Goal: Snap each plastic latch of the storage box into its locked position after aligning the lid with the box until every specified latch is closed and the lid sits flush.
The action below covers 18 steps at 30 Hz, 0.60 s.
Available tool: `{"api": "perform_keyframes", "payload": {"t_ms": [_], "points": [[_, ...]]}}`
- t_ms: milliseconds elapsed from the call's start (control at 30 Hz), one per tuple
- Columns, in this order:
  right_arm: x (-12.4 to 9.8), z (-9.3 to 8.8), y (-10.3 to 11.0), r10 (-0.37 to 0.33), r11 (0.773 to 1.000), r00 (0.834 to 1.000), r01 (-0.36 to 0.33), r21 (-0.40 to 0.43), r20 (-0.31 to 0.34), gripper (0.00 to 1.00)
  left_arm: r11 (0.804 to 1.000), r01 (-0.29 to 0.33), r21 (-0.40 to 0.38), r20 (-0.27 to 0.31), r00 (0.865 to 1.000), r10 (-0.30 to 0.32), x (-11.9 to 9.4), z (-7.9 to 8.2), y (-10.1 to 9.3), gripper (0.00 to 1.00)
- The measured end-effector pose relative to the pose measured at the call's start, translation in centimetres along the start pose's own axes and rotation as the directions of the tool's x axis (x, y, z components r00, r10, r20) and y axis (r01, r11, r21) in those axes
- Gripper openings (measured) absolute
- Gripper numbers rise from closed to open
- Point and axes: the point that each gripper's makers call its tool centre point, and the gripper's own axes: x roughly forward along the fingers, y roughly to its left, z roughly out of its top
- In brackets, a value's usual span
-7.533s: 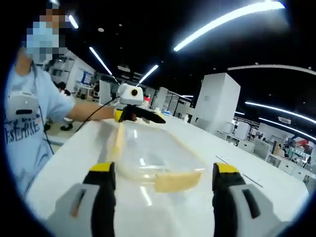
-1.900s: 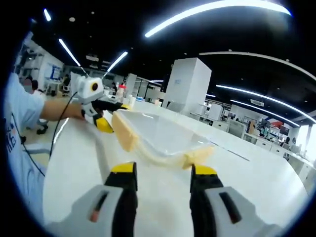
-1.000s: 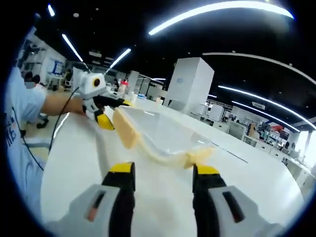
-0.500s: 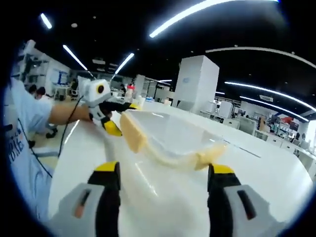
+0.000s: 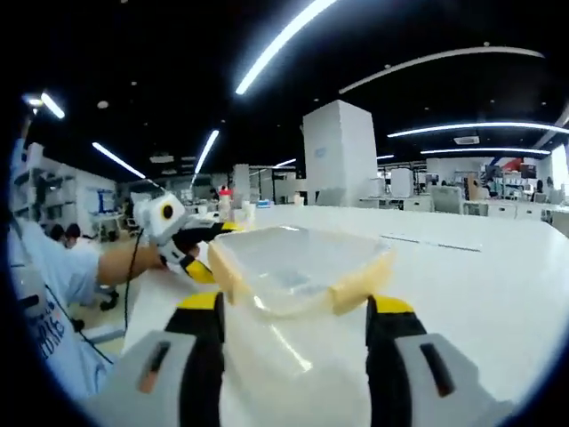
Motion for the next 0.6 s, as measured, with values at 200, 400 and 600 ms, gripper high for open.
{"api": "perform_keyframes", "payload": {"t_ms": [200, 400, 600], "points": [[0.13, -0.05, 0.07, -0.007, 1.000, 1.000, 0.006, -0.015, -0.003, 0.60, 1.000, -0.001, 0.000, 0.000, 1.000, 0.001, 0.00, -0.02, 0.12, 0.55], [0.22, -0.02, 0.13, -0.011, 1.000, 1.000, 0.011, -0.020, -0.003, 0.58, 1.000, -0.002, 0.001, 0.000, 1.000, 0.002, -0.01, 0.00, 0.24, 0.55], [0.29, -0.01, 0.20, -0.013, 1.000, 1.000, 0.013, -0.026, -0.003, 0.57, 1.000, -0.001, 0.002, 0.002, 1.000, 0.001, 0.00, 0.00, 0.29, 0.55]]}}
